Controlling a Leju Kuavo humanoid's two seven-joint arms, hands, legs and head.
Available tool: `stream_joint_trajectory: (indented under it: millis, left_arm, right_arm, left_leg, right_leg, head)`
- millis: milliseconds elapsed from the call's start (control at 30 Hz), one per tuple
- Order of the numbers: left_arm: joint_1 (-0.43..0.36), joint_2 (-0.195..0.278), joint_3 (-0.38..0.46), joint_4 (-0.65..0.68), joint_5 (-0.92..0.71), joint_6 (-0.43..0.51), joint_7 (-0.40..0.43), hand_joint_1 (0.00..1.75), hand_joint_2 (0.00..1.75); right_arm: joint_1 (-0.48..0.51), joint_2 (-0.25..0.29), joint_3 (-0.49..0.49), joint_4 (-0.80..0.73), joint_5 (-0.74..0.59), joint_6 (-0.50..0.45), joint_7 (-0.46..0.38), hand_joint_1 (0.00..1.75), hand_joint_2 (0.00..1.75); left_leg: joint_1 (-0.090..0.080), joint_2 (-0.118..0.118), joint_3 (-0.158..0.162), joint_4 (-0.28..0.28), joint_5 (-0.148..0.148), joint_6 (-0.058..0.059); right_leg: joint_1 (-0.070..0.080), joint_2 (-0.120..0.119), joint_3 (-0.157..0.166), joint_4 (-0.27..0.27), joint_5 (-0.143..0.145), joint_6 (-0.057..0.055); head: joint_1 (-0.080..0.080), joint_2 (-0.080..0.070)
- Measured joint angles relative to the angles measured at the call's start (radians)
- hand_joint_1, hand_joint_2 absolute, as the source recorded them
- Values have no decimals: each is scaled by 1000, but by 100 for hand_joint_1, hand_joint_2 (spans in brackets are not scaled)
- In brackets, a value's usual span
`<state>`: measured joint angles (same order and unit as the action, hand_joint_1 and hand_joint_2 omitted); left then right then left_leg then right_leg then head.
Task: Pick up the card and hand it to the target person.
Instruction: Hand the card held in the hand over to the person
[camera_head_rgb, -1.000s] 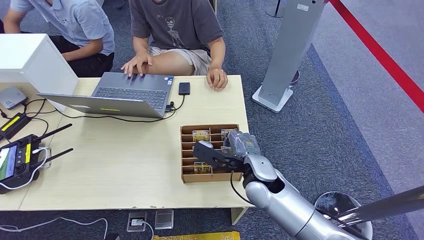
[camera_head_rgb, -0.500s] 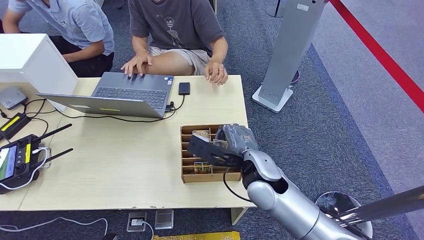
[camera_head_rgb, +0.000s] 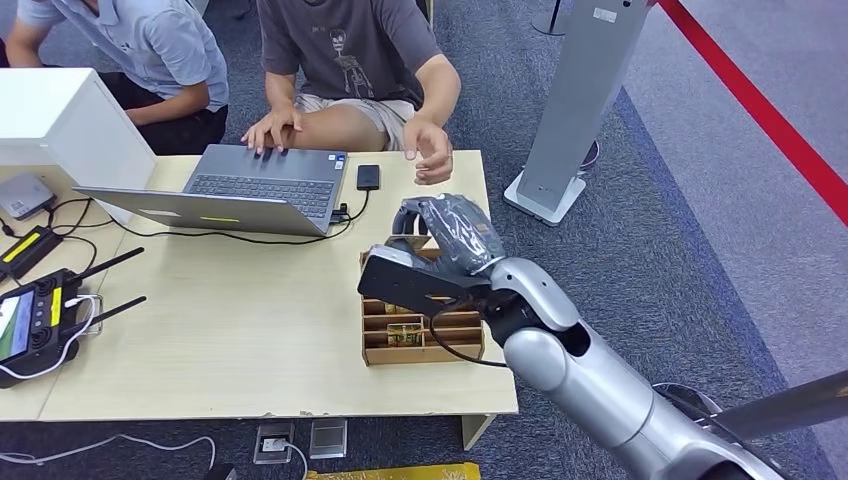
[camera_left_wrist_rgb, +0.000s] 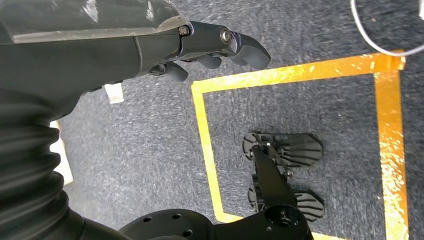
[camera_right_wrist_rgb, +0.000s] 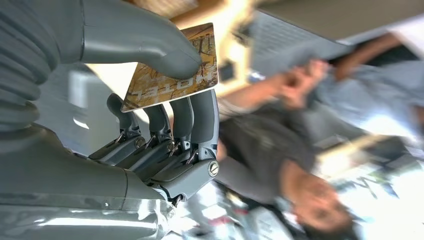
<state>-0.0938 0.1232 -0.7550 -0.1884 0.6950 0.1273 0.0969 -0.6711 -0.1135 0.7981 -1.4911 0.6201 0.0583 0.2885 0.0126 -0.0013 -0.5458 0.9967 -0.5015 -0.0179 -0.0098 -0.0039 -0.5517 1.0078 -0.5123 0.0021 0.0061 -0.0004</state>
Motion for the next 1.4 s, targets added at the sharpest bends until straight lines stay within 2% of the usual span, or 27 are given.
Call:
stream_joint_trajectory:
  millis: [100,233,400,633,767,1000,1200,1400]
  left_arm:
    - [-5,0,-5,0,-3,-6,-20,0,175]
    - [-6,3,-8,0,3,-12,-35,0,175]
    - [-5,11,-18,0,10,-14,-35,0,175]
    - [-4,22,-30,0,22,-14,-13,0,175]
    - [-3,22,-36,0,24,-17,-4,0,175]
    - [-3,22,-54,0,14,-23,-14,0,175]
    - [-2,23,-56,0,40,-6,-33,0,175]
    - [-1,25,-57,0,58,-5,-31,0,175]
  right_arm:
    - [-115,73,13,198,23,-56,-152,143,175]
    - [-234,152,21,432,6,-89,-252,143,175]
    - [-325,205,19,657,0,-117,-280,143,175]
    - [-367,229,19,839,52,-157,-268,143,175]
    - [-376,238,20,912,73,-178,-262,0,175]
    - [-382,250,23,982,108,-201,-249,0,175]
    - [-402,260,21,1017,106,-224,-271,0,175]
    - [-422,261,-12,1024,9,-282,-336,0,175]
  left_leg:
    - [0,-1,0,0,1,-1]
    - [0,-2,0,0,2,-1]
    - [0,-2,-1,0,2,-1]
    - [0,-2,0,1,2,-1]
    - [0,-2,0,1,2,-1]
    - [0,-1,0,1,2,-1]
    - [0,-1,0,1,2,-1]
    - [0,-1,0,1,2,-1]
  right_leg:
    - [0,-1,0,1,0,0]
    - [0,-3,-1,1,0,0]
    - [0,-3,-1,1,0,0]
    - [0,-3,-1,0,0,0]
    - [0,-3,-1,0,0,0]
    - [0,-2,-1,1,0,0]
    - [0,-2,-1,1,0,0]
    - [0,-2,-1,0,1,0]
  head:
    - [-1,0]
    - [-2,0]
    - [-1,0]
    - [0,0]
    - [-1,0]
    - [-1,0]
    - [-1,0]
    - [-1,0]
